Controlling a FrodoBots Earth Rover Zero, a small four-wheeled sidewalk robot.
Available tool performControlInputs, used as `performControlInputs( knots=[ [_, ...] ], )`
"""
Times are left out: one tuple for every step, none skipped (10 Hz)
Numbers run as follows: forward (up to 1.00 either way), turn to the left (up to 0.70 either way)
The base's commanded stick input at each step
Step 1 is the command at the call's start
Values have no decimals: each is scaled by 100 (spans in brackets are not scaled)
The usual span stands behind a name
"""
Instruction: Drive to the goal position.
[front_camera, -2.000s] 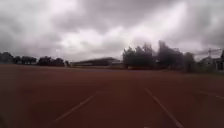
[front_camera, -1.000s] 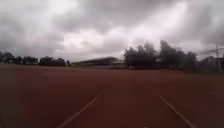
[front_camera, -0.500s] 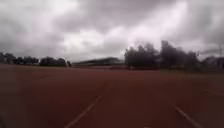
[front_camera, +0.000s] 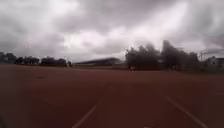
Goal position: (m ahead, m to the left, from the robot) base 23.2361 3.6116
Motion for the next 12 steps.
performControlInputs(
  knots=[
    [70,0],
    [70,0],
    [70,0],
    [70,0],
    [70,0],
    [70,0],
    [70,0],
    [70,0],
    [70,0],
    [70,0],
    [70,0],
    [70,0]
  ],
)
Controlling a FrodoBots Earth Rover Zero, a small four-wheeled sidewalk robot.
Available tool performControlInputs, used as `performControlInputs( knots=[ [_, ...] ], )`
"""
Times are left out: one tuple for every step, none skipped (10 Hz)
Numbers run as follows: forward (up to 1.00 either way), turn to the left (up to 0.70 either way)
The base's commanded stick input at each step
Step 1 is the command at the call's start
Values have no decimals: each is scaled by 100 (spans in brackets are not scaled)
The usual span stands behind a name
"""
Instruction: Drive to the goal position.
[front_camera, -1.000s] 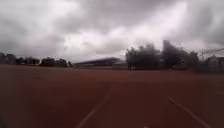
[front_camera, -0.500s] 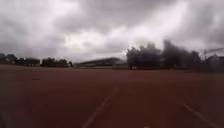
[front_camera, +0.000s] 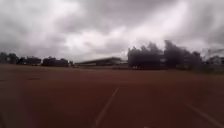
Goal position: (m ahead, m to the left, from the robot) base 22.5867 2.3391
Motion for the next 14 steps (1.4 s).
performControlInputs(
  knots=[
    [70,0],
    [70,0],
    [70,0],
    [70,0],
    [70,0],
    [70,0],
    [70,0],
    [70,0],
    [70,0],
    [70,0],
    [70,0],
    [70,0],
    [70,0],
    [70,0]
  ],
)
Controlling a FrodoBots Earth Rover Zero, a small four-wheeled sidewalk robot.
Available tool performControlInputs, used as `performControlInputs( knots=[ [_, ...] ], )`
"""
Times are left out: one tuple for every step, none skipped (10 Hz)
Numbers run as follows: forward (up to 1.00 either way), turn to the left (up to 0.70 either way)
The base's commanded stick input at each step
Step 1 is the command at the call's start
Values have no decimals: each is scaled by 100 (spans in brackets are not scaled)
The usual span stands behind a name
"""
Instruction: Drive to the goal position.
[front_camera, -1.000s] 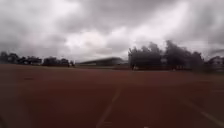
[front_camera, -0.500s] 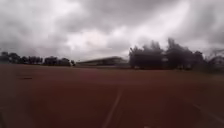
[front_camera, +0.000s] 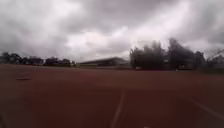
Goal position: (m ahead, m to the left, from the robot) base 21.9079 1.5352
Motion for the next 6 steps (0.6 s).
performControlInputs(
  knots=[
    [70,0],
    [70,0],
    [70,0],
    [70,0],
    [70,0],
    [70,0]
  ],
)
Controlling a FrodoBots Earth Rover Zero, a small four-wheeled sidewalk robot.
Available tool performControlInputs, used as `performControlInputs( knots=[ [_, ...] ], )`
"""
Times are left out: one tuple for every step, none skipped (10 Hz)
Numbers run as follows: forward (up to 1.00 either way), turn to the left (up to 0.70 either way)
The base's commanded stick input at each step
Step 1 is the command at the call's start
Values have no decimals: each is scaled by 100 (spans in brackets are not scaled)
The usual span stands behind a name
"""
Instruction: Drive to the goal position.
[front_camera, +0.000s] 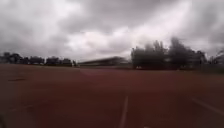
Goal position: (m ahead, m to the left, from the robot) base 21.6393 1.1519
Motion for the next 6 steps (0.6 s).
performControlInputs(
  knots=[
    [70,0],
    [70,0],
    [70,0],
    [70,0],
    [70,0],
    [70,0]
  ],
)
